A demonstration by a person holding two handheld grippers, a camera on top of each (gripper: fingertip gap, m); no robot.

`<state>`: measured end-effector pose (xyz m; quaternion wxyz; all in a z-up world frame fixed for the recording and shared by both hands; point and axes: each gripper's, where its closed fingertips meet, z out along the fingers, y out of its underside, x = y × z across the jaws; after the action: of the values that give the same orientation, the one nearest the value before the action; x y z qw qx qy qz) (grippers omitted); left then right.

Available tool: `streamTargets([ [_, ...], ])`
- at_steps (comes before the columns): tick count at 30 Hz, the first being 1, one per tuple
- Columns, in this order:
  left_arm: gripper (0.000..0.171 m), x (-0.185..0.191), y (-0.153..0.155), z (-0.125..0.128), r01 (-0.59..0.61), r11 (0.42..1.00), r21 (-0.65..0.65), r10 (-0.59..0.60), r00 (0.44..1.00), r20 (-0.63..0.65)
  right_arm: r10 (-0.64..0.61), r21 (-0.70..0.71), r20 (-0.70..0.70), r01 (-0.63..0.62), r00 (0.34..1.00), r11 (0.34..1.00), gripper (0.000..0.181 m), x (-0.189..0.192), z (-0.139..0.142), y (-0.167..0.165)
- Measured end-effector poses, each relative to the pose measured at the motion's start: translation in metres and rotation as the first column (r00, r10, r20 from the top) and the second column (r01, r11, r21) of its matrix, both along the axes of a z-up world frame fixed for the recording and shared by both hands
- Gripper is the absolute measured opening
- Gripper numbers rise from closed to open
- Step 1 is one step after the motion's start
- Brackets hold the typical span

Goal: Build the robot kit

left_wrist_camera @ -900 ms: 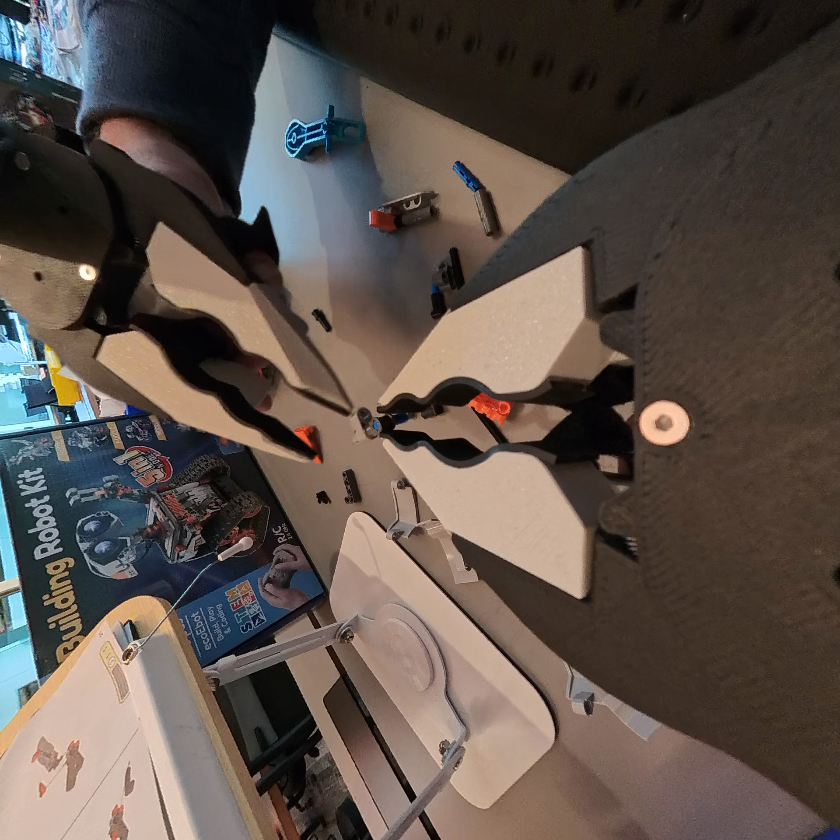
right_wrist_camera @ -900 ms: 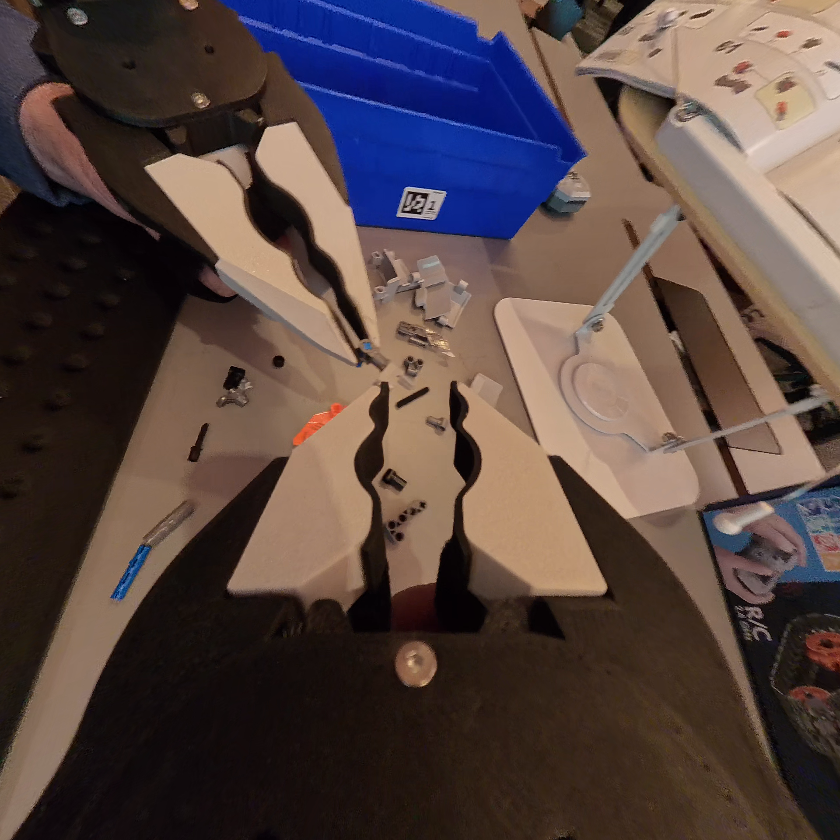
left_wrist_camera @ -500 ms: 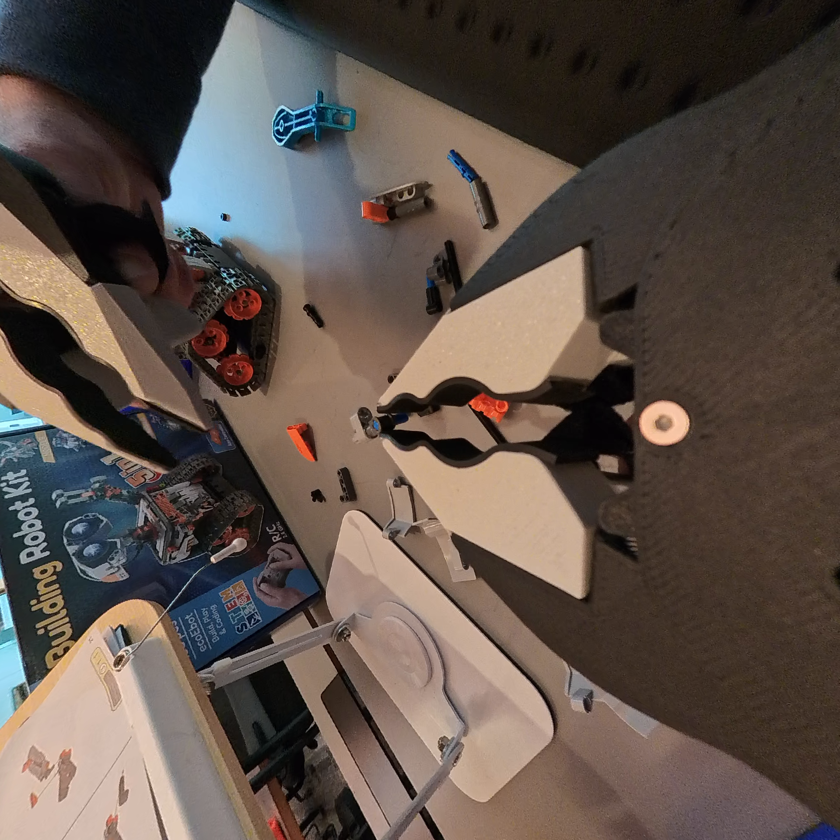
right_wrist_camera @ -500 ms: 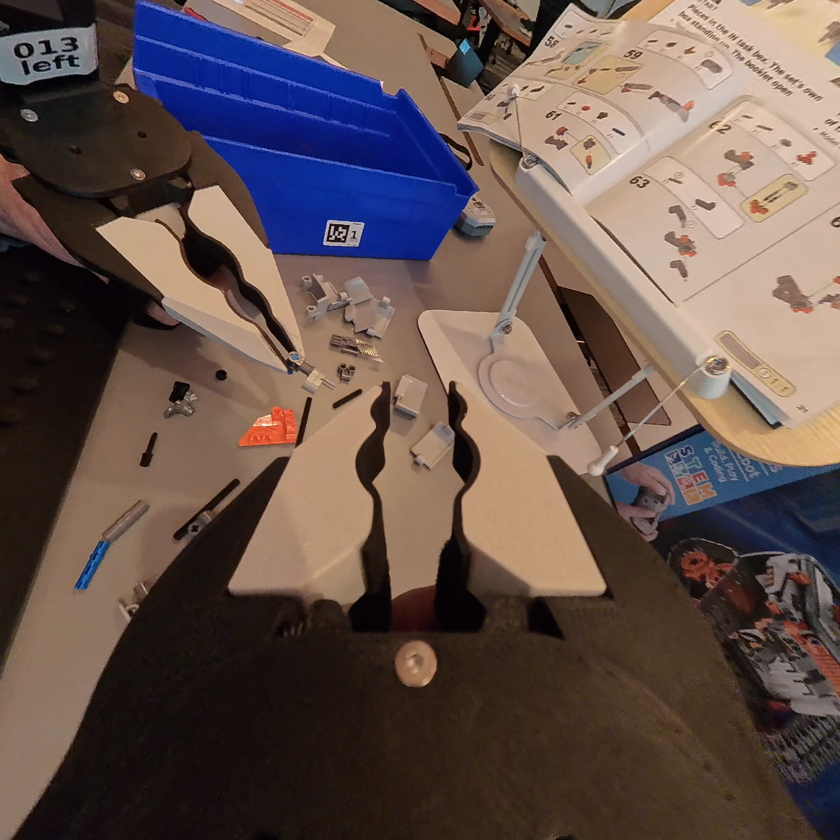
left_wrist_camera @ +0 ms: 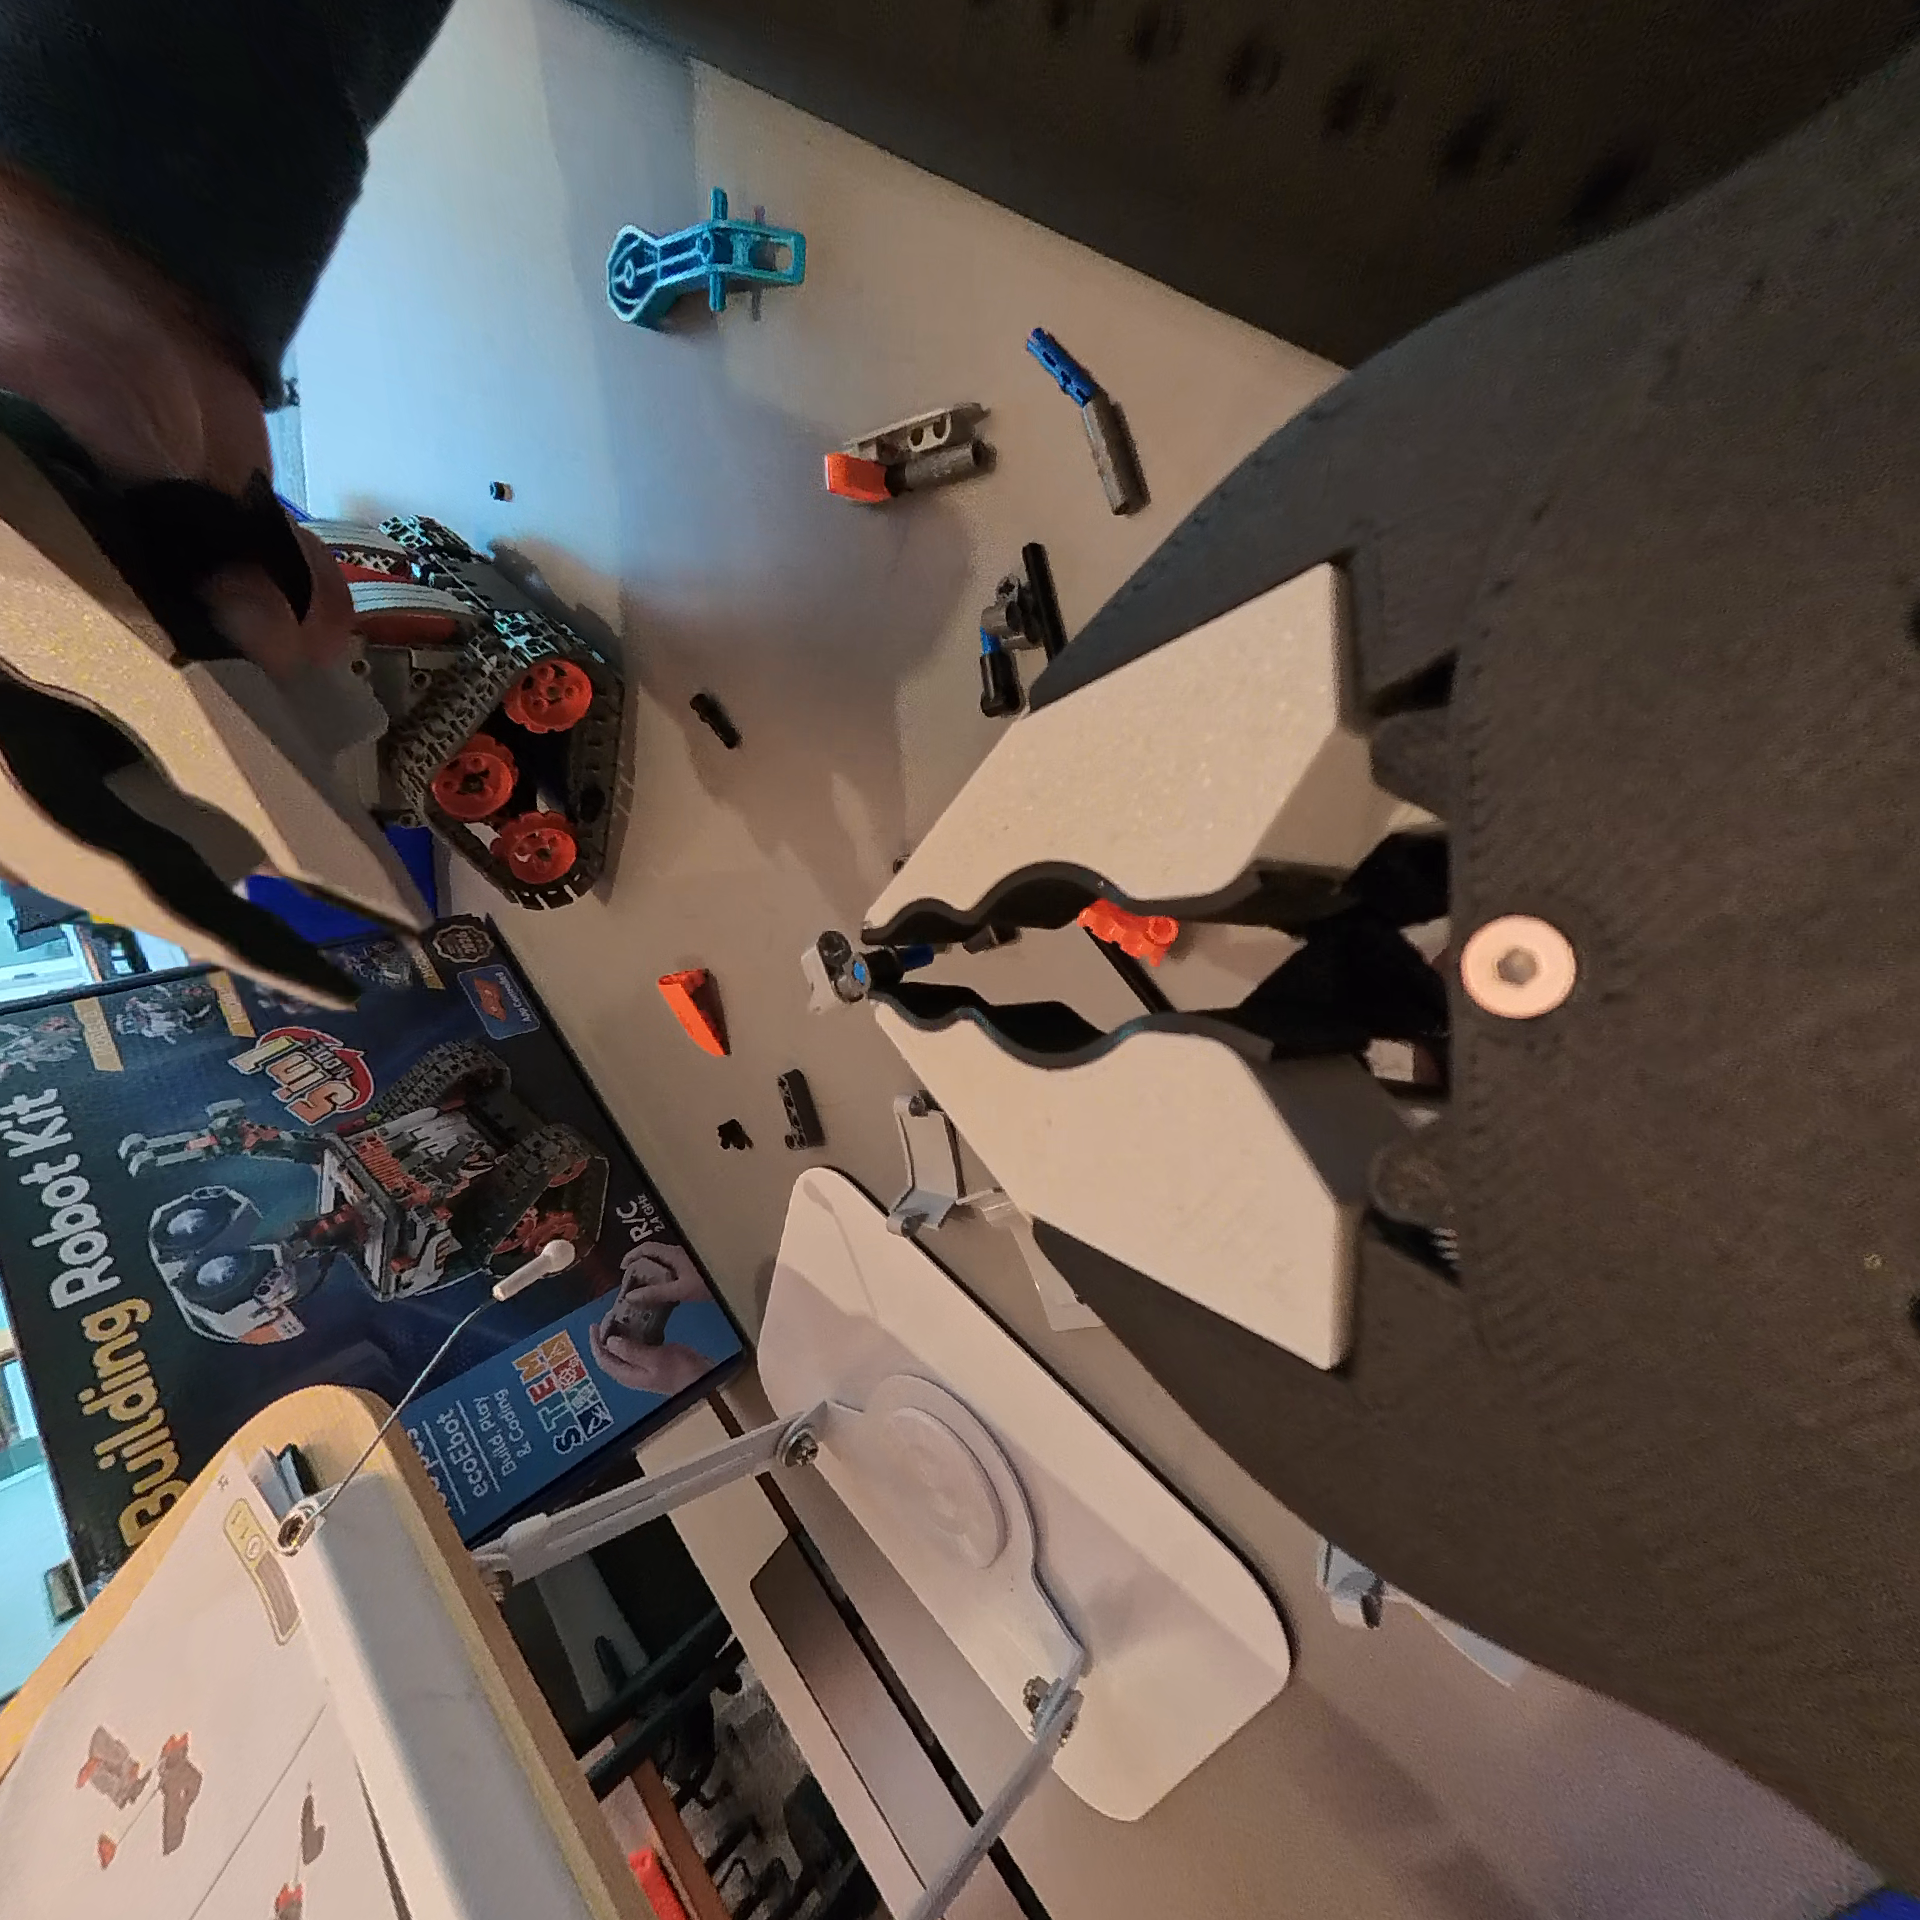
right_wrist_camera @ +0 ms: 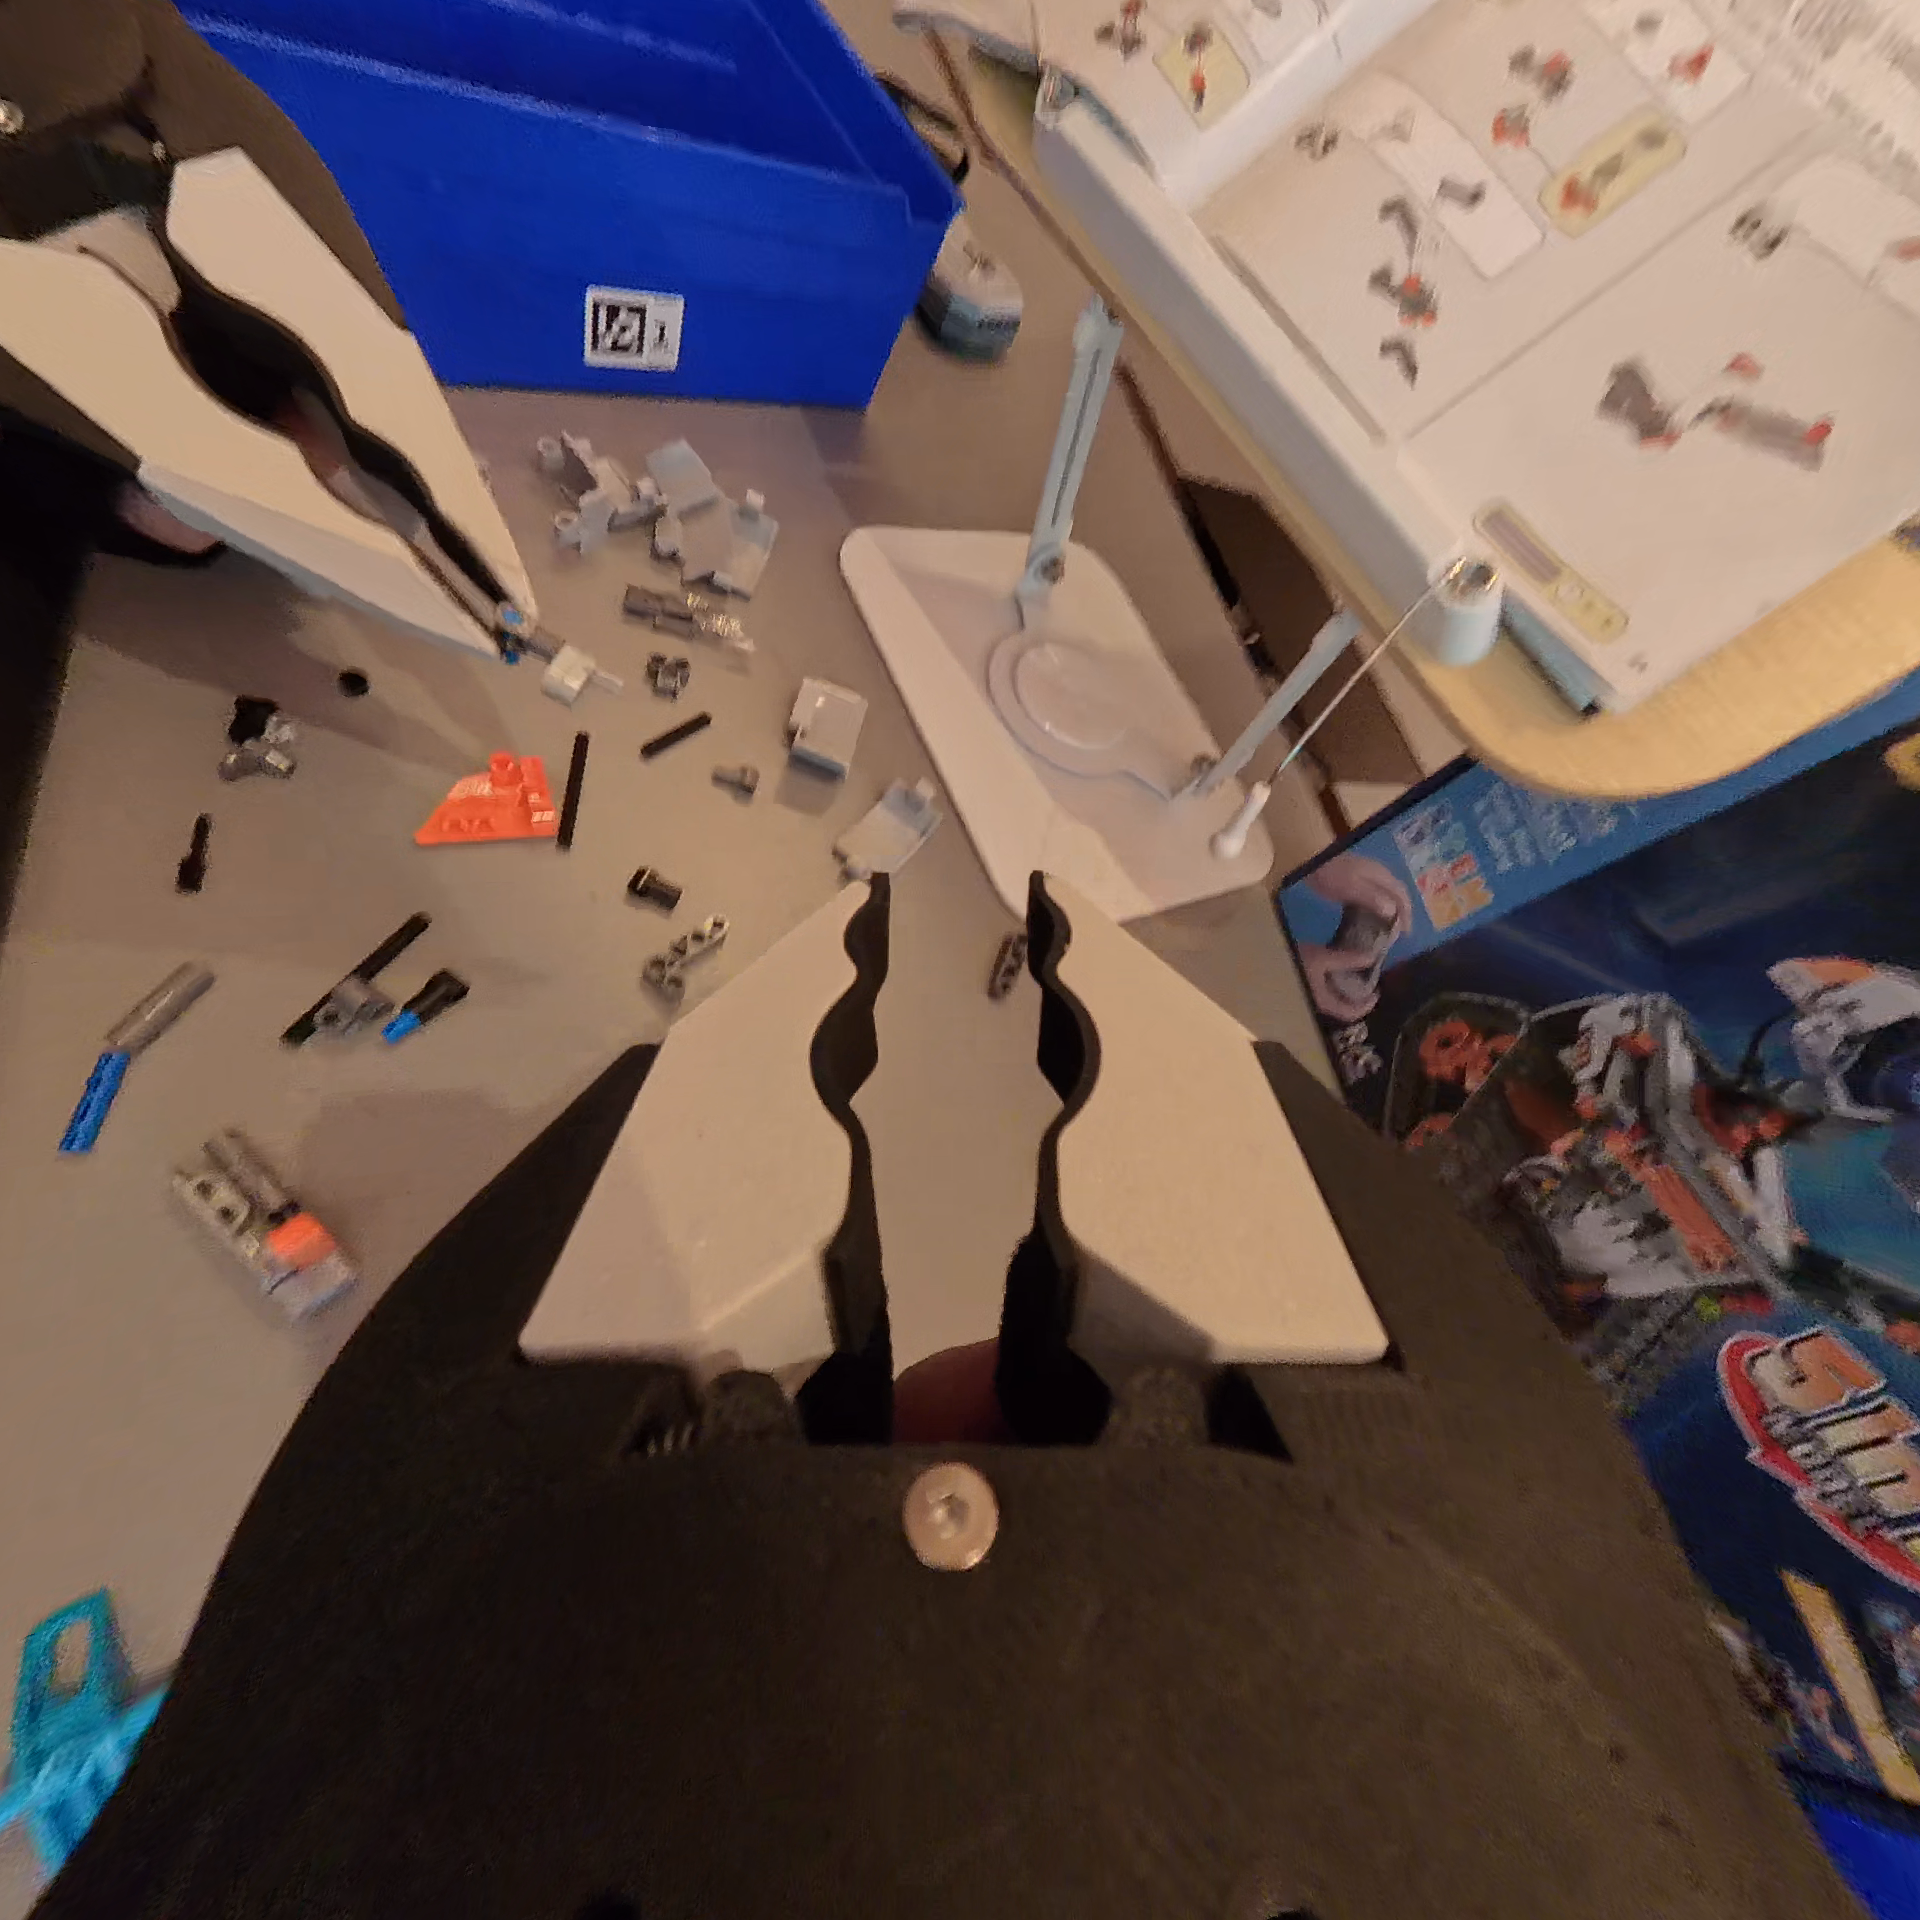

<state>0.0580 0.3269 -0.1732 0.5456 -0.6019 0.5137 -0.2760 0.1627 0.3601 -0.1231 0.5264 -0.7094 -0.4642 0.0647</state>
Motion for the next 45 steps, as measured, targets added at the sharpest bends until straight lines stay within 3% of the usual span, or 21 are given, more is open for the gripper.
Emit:
streamTargets([
  [7, 0.006, 0.008, -0.003, -0.002, 0.020, 1.000, -0.011, -0.020, 1.000, -0.009, -0.005, -0.227, 0.137, 0.036, 0.991, 0.973, 0.026, 0.036, -0.047, -0.020],
  [10, 0.006, 0.009, -0.003, 0.000, 0.025, 0.999, -0.022, -0.026, 1.000, 0.000, 0.048, -0.317, 0.209, 0.021, 0.977, 0.948, 0.027, 0.041, -0.072, -0.035],
  [14, 0.006, 0.010, -0.008, 0.002, 0.054, 0.998, -0.025, -0.054, 0.998, 0.014, 0.197, -0.403, 0.187, -0.107, 0.963, 0.909, 0.031, 0.018, -0.080, -0.071],
  [20, 0.006, 0.016, -0.022, -0.003, 0.138, 0.989, -0.044, -0.138, 0.990, 0.002, 0.435, -0.495, 0.160, -0.309, 0.886, 0.812, 0.039, -0.022, -0.110, -0.123],
  [26, 0.006, 0.020, -0.039, -0.001, 0.231, 0.972, -0.048, -0.230, 0.973, 0.023, 0.499, -0.526, 0.153, -0.357, 0.853, 0.772, 0.027, -0.036, -0.134, -0.134],
  [28, 0.006, 0.020, -0.042, 0.001, 0.255, 0.965, -0.058, -0.253, 0.967, 0.038, 0.498, -0.522, 0.129, -0.368, 0.858, 0.769, 0.013, -0.038, -0.135, -0.133],
  [33, 0.006, 0.019, -0.048, 0.007, 0.307, 0.947, -0.089, -0.300, 0.950, 0.088, 0.486, -0.494, 0.090, -0.385, 0.869, 0.780, 0.012, -0.038, -0.132, -0.126],
  [38, 0.006, 0.021, -0.062, 0.004, 0.392, 0.917, -0.076, -0.388, 0.919, 0.067, 0.467, -0.390, -0.040, -0.444, 0.883, 0.807, 0.012, -0.045, -0.103, -0.117],
  [45, 0.006, 0.025, -0.089, 0.003, 0.518, 0.854, -0.054, -0.516, 0.855, 0.048, 0.485, -0.301, -0.231, -0.536, 0.844, 0.789, 0.012, -0.046, -0.068, -0.118],
])
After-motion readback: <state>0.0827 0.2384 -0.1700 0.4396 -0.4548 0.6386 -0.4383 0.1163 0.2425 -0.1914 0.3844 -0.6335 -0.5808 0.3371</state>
